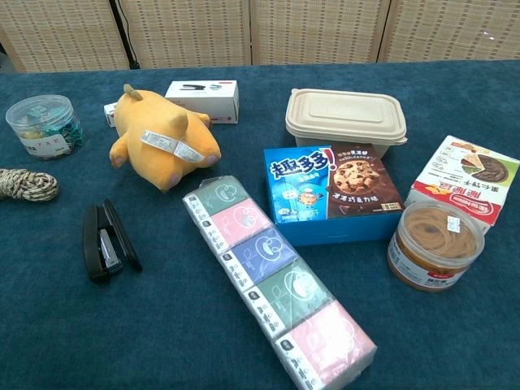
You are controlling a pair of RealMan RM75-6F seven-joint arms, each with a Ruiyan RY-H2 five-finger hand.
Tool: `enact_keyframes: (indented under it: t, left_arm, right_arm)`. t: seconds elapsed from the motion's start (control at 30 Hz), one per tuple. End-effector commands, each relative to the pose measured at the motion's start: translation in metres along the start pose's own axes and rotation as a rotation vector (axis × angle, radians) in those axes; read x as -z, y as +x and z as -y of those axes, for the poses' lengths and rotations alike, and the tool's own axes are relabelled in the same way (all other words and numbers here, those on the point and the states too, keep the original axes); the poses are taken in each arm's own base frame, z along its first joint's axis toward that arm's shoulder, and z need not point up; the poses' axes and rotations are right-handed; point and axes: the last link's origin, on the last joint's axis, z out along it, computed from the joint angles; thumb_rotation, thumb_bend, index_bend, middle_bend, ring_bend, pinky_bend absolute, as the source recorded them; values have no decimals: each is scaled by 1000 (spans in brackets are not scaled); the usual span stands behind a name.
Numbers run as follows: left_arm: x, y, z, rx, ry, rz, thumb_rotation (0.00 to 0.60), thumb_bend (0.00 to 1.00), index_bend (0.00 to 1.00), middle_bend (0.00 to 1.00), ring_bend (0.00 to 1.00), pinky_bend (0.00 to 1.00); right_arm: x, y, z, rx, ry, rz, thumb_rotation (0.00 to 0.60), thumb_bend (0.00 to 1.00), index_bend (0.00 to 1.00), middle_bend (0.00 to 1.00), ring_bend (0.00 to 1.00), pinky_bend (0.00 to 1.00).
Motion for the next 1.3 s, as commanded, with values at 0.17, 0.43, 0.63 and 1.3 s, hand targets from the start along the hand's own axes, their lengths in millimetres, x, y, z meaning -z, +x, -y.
enact_keyframes:
  t: [0.17, 0.43, 0.63, 1.3]
  left_arm:
    - [-3, -2, -3, 19, -37, 1, 600, 0, 0, 0, 0, 0]
    - [-18, -7, -26, 96, -213, -9, 591, 0, 0, 0, 0, 0]
    - [-42, -16, -47, 21, -314, -9, 549, 0, 0, 0, 0, 0]
    - [-152, -71, -176, 194, -756, 48, 130, 0, 0, 0, 0, 0]
  right_arm:
    - [1, -1, 2, -5, 6, 9, 600, 0, 0, 0, 0, 0]
    - [-4, -4, -2, -4, -16, 15, 600, 0, 0, 0, 0, 0]
    - [-12, -9, -11, 3, -76, 31, 600, 0, 0, 0, 0, 0]
    - [-33, -28, -21, 45, -145, 64, 600, 0, 0, 0, 0, 0]
